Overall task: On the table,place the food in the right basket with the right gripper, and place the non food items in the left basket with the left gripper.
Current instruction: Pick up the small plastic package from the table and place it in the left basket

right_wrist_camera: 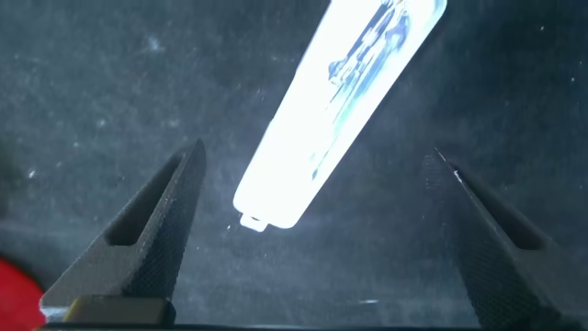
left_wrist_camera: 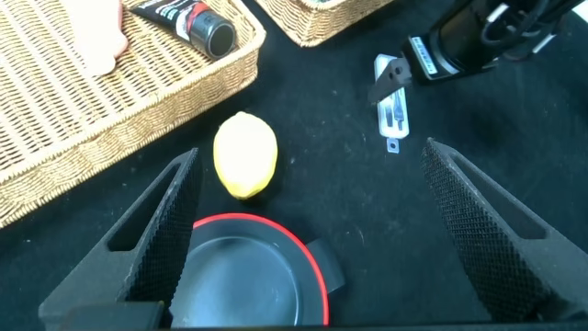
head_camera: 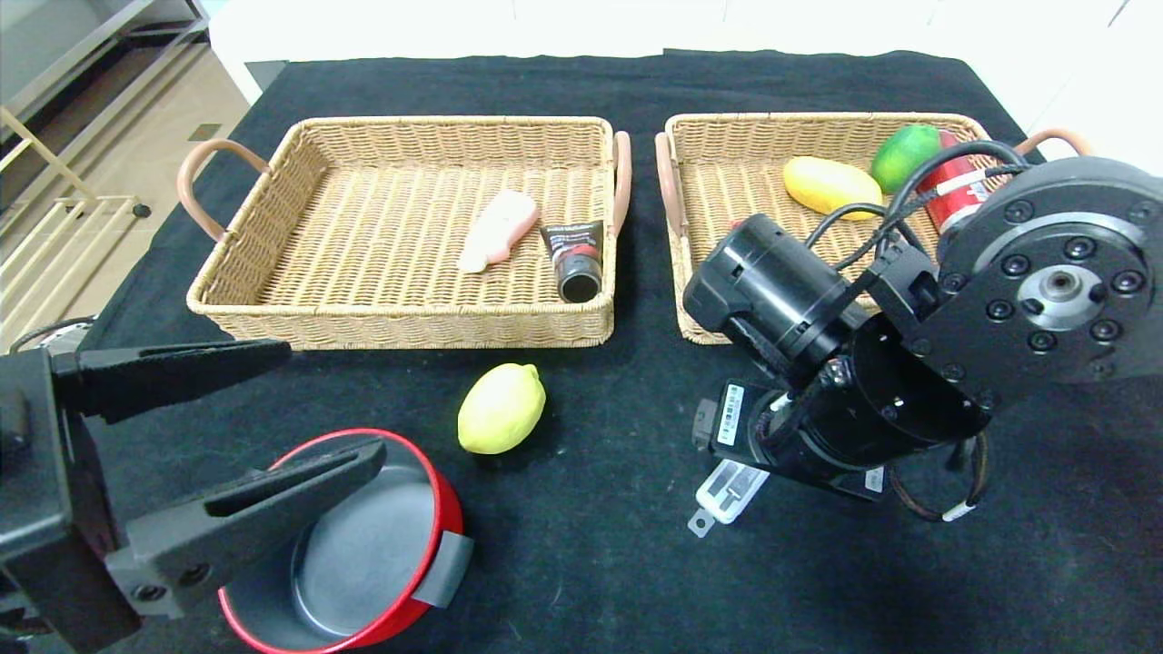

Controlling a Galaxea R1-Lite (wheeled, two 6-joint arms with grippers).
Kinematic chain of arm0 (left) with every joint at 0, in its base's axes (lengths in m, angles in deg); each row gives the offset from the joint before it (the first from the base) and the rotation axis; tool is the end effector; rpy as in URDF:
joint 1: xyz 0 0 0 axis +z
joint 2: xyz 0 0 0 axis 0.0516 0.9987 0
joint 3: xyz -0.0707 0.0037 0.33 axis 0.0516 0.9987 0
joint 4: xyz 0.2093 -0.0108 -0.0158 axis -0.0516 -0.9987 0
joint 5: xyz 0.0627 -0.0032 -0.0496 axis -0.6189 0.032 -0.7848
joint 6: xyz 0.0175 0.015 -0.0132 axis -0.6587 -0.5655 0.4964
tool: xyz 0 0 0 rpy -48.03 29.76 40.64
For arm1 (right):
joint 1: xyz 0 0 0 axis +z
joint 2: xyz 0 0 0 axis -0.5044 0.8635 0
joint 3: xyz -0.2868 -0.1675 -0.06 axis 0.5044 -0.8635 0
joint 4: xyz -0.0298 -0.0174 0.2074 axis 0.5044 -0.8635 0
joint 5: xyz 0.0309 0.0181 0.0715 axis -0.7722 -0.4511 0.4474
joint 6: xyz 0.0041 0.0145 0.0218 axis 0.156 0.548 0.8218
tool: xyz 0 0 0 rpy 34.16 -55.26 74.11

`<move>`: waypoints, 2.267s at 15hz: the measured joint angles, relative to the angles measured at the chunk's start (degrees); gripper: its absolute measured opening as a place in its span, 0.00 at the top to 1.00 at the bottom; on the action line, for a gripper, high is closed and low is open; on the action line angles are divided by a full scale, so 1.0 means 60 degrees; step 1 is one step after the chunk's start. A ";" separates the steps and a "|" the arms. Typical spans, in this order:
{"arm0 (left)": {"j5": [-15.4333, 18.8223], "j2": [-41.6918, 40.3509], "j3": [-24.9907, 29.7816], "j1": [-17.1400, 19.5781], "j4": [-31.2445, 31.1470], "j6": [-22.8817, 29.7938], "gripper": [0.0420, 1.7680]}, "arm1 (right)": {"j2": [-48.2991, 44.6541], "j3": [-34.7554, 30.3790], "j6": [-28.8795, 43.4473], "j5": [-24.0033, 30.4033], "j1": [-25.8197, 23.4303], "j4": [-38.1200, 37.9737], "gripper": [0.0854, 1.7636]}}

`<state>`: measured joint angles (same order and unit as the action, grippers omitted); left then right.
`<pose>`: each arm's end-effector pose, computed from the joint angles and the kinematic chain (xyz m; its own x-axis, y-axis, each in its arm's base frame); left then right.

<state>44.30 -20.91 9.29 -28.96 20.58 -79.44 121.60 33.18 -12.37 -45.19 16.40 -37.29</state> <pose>0.1088 -0.0718 0.2984 0.7675 -0.6324 -0.1054 0.6407 0.7623 0.0920 0.2664 0.2683 0.2620 0.5678 0.0574 -0.8211 0.2488 0.9390 0.2376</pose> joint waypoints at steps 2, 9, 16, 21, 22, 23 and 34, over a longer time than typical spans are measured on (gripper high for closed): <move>-0.0004 0.0000 0.0000 0.0000 0.0004 -0.0002 0.03 | 0.0055 0.0004 0.0000 0.0012 -0.0018 0.0002 0.04; -0.0018 -0.0008 0.0004 0.0000 0.0008 -0.0057 0.03 | 0.0234 0.0026 -0.0016 0.0459 -0.0217 0.0002 0.03; -0.0018 -0.0004 0.0012 0.0000 0.0008 -0.0061 0.03 | 0.0339 0.0035 0.0002 0.0482 -0.0226 -0.0004 0.03; -0.0018 -0.0018 0.0004 0.0000 0.0014 -0.0061 0.03 | 0.0402 0.0035 0.0028 0.0482 -0.0226 0.0000 0.03; -0.0018 -0.0018 0.0004 0.0000 0.0014 -0.0069 0.03 | 0.0417 0.0030 0.0028 0.0482 -0.0226 0.0000 0.03; -0.0014 -0.0022 0.0004 0.0000 0.0014 -0.0083 0.03 | 0.0421 0.0030 0.0033 0.0486 -0.0221 0.0000 0.03; -0.0018 -0.0059 0.0004 0.0000 0.0022 -0.0106 0.03 | 0.0486 0.0026 0.0083 0.0494 -0.0211 -0.0033 0.66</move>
<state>44.19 -21.26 9.32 -28.96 20.72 -80.07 124.52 33.34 -11.87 -42.23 15.13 -37.49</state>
